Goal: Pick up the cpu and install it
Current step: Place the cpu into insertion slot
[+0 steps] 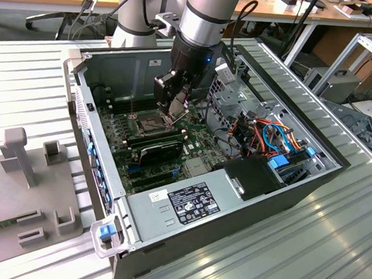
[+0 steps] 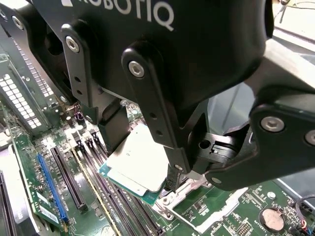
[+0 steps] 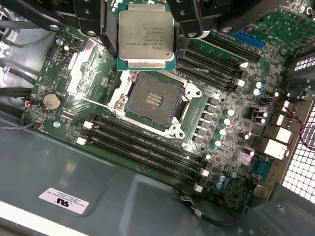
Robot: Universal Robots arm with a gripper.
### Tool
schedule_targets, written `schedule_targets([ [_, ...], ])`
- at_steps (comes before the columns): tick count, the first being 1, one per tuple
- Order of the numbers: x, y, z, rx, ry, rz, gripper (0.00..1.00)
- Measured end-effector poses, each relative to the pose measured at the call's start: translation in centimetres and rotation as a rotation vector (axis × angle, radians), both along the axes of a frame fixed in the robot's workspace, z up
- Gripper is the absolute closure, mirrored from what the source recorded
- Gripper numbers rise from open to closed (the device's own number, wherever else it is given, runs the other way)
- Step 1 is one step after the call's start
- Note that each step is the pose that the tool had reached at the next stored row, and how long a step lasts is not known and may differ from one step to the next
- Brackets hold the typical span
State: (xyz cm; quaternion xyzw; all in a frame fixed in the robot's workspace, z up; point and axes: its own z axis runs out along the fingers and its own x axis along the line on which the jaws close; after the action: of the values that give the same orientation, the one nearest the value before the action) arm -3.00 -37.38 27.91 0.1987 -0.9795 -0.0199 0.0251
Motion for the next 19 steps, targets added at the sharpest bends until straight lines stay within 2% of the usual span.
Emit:
schedule_targets([
  [19, 0.00, 0.00, 0.00, 0.0000, 0.0000, 0.102, 0.45],
])
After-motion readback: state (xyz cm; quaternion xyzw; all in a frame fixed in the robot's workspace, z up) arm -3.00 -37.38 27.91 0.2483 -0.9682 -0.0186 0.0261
